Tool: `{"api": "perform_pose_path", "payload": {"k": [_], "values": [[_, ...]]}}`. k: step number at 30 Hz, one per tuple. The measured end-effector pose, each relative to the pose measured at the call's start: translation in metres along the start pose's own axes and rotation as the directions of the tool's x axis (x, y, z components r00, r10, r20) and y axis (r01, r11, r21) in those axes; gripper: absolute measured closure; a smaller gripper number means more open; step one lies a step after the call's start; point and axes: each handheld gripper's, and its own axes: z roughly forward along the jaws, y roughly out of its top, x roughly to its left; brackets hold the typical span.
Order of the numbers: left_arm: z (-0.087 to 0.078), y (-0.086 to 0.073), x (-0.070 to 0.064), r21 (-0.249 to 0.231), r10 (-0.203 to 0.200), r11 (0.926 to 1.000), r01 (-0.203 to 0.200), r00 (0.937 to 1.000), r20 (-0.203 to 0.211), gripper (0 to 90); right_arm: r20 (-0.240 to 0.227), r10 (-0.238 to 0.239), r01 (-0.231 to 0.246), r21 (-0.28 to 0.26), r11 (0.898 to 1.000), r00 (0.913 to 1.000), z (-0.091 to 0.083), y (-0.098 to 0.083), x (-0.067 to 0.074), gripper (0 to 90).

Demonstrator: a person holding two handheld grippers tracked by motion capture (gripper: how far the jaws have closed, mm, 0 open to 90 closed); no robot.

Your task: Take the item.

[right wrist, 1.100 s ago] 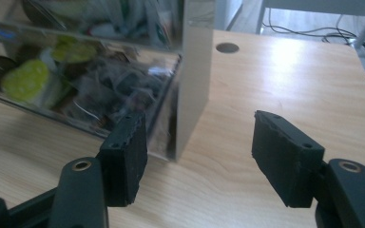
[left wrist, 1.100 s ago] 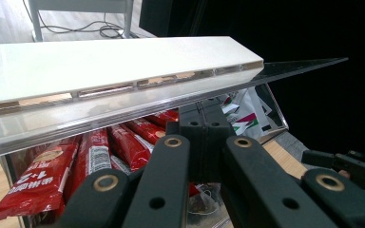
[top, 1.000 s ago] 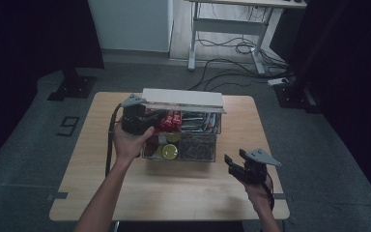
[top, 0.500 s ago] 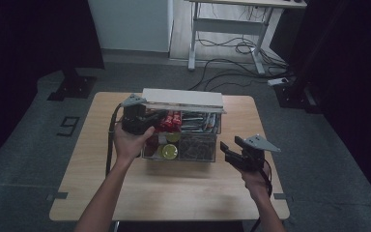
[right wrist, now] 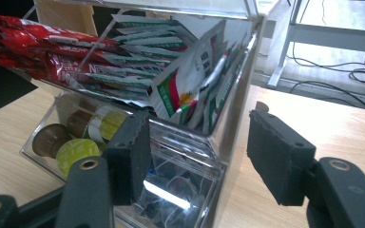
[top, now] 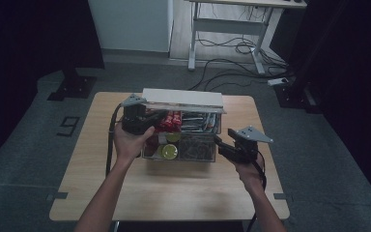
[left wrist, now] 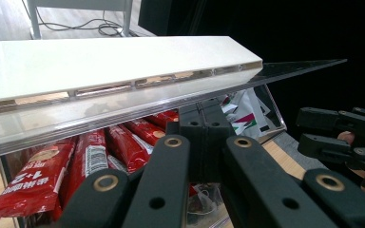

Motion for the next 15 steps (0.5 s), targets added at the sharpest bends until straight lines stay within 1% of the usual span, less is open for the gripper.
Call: {"api": "perform_pose_path", "payload": {"k": [6, 15], "values": [[0.0, 0.0, 0.0, -0.002, -0.001, 1.0, 0.001, 1.0, 0.001, 90.0, -0.01, -0.002, 0.002, -0.006, 1.0, 0.9999, 0.004, 0.006, 0.003, 43.5], [0.001, 0.0, 0.0, -0.001, -0.002, 1.0, 0.002, 1.0, 0.001, 90.0, -0.025, -0.019, 0.019, -0.006, 1.0, 0.9995, 0.013, 0.015, 0.01, 47.8]]}}
